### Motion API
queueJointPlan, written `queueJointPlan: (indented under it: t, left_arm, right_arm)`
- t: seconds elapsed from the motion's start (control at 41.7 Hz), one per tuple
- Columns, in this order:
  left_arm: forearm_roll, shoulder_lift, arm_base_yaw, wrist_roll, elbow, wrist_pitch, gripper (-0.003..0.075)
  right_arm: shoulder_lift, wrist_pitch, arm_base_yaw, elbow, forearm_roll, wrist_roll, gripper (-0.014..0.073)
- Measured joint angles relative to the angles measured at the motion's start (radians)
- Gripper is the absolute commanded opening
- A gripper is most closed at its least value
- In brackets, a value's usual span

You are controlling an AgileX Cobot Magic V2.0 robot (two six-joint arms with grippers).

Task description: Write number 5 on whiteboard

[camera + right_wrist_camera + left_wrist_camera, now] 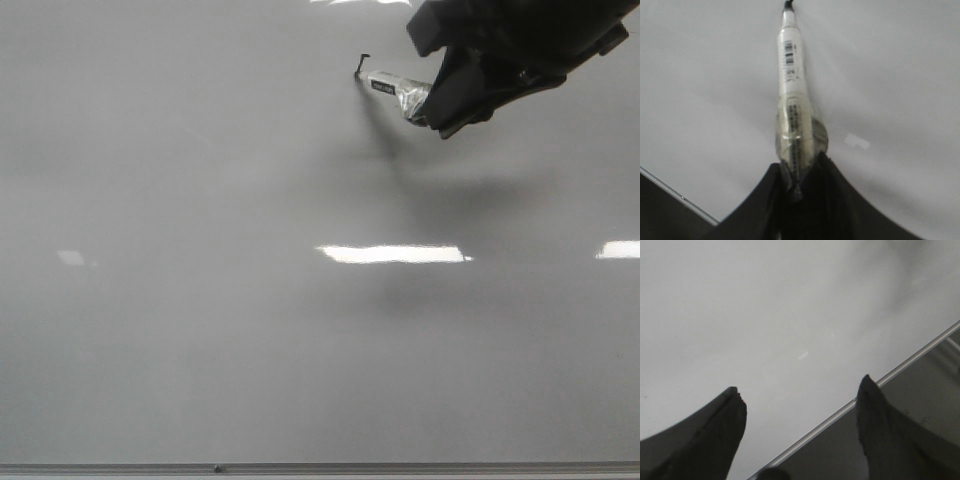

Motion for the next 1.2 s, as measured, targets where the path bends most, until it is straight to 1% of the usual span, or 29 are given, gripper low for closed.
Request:
queueJointPlan:
  t: [0.168,0.288,0.455,0.551,0.695,0.815,0.911,1.006,1.102,1.198]
  left_arm:
    - [0.0,0.0,0.0,0.0,0.0,-0.011,0.0461]
    - [0.0,0.0,0.0,0.0,0.0,-0.016,0.0461]
    - [0.0,0.0,0.0,0.0,0.0,-0.016,0.0461]
    - [0.0,0.0,0.0,0.0,0.0,-0.016,0.0461]
    - [0.0,0.0,0.0,0.0,0.0,-0.016,0.0461]
    - [0.0,0.0,0.0,0.0,0.0,-0.017,0.0461]
    - [0.0,0.0,0.0,0.0,0.0,-0.018,0.0461]
    - [0.0,0.0,0.0,0.0,0.0,-0.018,0.0461]
    - [0.0,0.0,0.0,0.0,0.0,-0.018,0.0461]
    - [0.0,0.0,0.0,0.0,0.0,-0.02,0.0461]
  right_arm:
    - [0.0,0.002,0.0,0.0,0.0,-0.004,-0.0061]
    - [-0.002,0.009,-0.018,0.0,0.0,-0.012,-0.0061]
    - [-0.027,0.071,-0.069,0.0,0.0,-0.013,-0.0061]
    - [-0.025,0.105,-0.076,0.0,0.0,-0.013,-0.0061]
    - [0.024,0.122,-0.042,0.0,0.0,-0.013,-0.0061]
    - [0.071,0.093,0.002,-0.003,-0.002,-0.013,-0.0061]
    - [0.078,0.092,0.013,-0.025,-0.002,-0.013,-0.0061]
    - [0.055,0.114,0.013,-0.048,-0.003,-0.013,-0.0061]
    - [0.001,0.168,0.013,-0.052,-0.008,-0.013,-0.0061]
    - [-0.052,0.195,0.013,-0.052,-0.009,-0.036,-0.0061]
